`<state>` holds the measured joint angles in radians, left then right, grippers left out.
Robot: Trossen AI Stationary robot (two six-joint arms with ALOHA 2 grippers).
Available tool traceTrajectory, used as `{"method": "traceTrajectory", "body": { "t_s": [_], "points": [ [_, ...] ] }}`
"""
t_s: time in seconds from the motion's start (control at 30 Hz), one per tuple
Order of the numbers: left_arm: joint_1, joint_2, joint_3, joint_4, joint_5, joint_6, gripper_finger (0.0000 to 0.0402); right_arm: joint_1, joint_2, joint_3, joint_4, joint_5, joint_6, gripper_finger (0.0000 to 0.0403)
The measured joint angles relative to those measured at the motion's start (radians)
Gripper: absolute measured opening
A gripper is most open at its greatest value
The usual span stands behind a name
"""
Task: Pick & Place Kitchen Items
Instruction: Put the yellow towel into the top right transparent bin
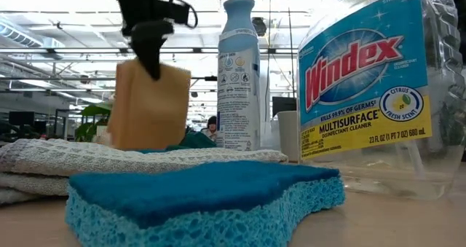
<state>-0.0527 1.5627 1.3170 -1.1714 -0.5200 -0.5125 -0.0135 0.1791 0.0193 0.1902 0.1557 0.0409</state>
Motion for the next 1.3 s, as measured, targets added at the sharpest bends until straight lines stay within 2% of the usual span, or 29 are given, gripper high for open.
{"method": "traceTrajectory", "body": {
  "t_s": [0.13,0.37,0.5,0.77,0.83,1.07,1.2,1.3],
  "points": [
    [0.033,0.000,0.086,-0.045,-0.058,-0.002,0.0014,0.000,0.000,0.000,0.000,0.000,0.000,0.0293],
    [0.116,-0.001,0.184,-0.009,-0.195,0.013,0.0014,0.000,0.000,0.000,0.000,0.000,0.000,0.0293],
    [0.176,-0.001,0.197,0.098,-0.217,0.026,0.0014,0.000,0.000,0.000,0.000,0.000,0.000,0.0293],
    [0.283,-0.001,0.197,0.386,-0.194,0.173,0.0014,0.000,0.000,0.000,0.000,0.000,0.000,0.0293],
    [0.316,-0.001,0.197,0.480,-0.137,0.222,0.0014,0.000,0.000,0.000,0.000,0.000,0.000,0.0293],
    [0.436,0.044,0.198,0.779,0.202,0.280,0.0014,0.000,0.000,0.000,0.000,0.000,0.000,0.0293],
    [0.501,0.111,0.198,0.931,0.345,0.252,0.0014,0.000,0.000,0.000,0.000,0.000,0.000,0.0293],
    [0.539,0.176,0.198,1.050,0.451,0.175,0.0014,0.000,0.000,0.000,0.000,0.000,0.000,0.0293]
  ]
}}
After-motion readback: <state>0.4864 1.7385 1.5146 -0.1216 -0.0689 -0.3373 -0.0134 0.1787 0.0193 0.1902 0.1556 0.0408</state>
